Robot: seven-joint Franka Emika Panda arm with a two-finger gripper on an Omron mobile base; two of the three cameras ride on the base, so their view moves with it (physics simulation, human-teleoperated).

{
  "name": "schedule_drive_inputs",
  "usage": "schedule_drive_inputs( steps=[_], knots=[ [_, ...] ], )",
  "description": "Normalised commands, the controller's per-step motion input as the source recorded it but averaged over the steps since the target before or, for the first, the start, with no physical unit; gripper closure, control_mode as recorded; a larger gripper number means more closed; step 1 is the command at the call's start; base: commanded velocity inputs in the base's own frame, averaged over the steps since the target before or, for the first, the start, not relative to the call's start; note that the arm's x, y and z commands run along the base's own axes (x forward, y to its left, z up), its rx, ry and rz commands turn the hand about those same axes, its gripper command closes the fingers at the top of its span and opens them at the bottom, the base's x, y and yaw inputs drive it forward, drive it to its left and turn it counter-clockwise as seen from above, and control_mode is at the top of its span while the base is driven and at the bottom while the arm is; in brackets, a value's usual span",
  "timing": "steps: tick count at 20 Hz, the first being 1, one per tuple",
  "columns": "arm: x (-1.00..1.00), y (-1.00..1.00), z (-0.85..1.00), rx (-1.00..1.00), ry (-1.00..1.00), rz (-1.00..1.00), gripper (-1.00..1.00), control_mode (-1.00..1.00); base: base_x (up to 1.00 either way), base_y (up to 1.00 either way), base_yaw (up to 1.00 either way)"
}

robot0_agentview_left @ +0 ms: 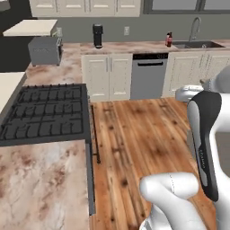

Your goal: Place the large bottle from the dining counter next to the other large bottle outside the sink, and place the small bottle from the dining counter next to the other small bottle inside the sink.

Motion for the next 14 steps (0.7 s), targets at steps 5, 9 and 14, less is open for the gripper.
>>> schedule_drive_inputs(
  steps=[5,9,14],
  knots=[
    [0.0,0.0,0.0,0.0,0.0,0.0,-1.0,1.0,-0.97,-0.28,0.0],
    [0.0,0.0,0.0,0.0,0.0,0.0,-1.0,1.0,-0.92,-0.28,0.0],
    [0.0,0.0,0.0,0.0,0.0,0.0,-1.0,1.0,-0.65,-0.4,0.0]
  ],
)
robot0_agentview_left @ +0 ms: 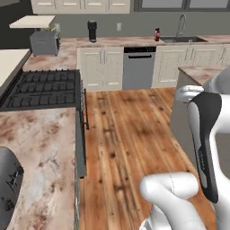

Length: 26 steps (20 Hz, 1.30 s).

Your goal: Place the large bottle from the dining counter next to the other large bottle outside the sink, and place the small bottle from the dining counter next to the other small bottle inside the sink.

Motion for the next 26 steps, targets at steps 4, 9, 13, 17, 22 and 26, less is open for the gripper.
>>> schedule_drive_inputs(
  steps=[4,9,13,17,22,26],
  knots=[
    [0.0,0.0,0.0,0.0,0.0,0.0,-1.0,1.0,-0.65,-0.44,0.0],
    [0.0,0.0,0.0,0.0,0.0,0.0,-1.0,1.0,-0.68,-0.42,0.0],
    [0.0,0.0,0.0,0.0,0.0,0.0,-1.0,1.0,-0.56,-0.46,0.0],
    [0.0,0.0,0.0,0.0,0.0,0.0,-1.0,1.0,-0.04,-0.62,0.0],
    [0.0,0.0,0.0,0.0,0.0,0.0,-1.0,1.0,0.0,-0.75,0.0],
    [0.0,0.0,0.0,0.0,0.0,0.0,-1.0,1.0,-0.01,-0.81,0.0]
  ],
)
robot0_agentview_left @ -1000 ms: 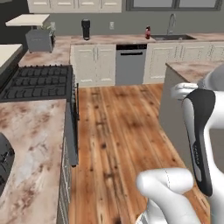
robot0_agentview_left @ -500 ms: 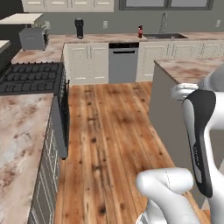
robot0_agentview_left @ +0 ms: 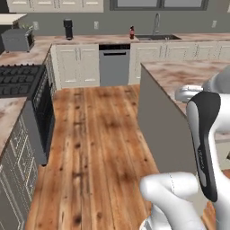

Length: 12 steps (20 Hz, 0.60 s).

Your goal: Place the large bottle from the dining counter next to the other large bottle outside the sink, and place the small bottle from the dining counter next to the other small bottle inside the sink.

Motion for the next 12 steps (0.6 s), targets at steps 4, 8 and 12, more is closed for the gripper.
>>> schedule_drive_inputs(
  steps=[4,8,12],
  knots=[
    [0.0,0.0,0.0,0.0,0.0,0.0,-1.0,1.0,-0.04,-0.83,0.0],
    [0.0,0.0,0.0,0.0,0.0,0.0,-1.0,1.0,-0.05,-0.88,0.0],
    [0.0,0.0,0.0,0.0,0.0,0.0,-1.0,1.0,-0.07,-0.85,0.0]
  ],
)
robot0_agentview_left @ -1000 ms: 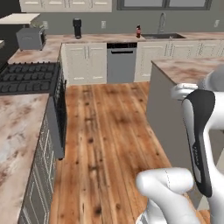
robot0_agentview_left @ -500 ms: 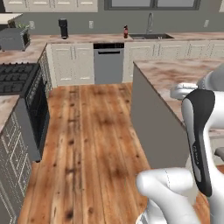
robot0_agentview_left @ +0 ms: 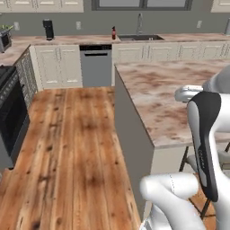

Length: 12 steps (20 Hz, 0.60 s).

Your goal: Place the large bottle from the dining counter next to the other large bottle outside the sink, and place the small bottle from the dining counter next to the other small bottle inside the sink.

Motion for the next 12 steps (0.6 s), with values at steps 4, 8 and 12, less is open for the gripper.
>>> schedule_drive_inputs(
  steps=[4,8,12],
  knots=[
    [0.0,0.0,0.0,0.0,0.0,0.0,-1.0,1.0,-0.03,-0.82,0.0],
    [0.0,0.0,0.0,0.0,0.0,0.0,-1.0,1.0,-0.01,-0.79,0.0],
    [0.0,0.0,0.0,0.0,0.0,0.0,-1.0,1.0,0.0,-0.76,0.0]
  ],
)
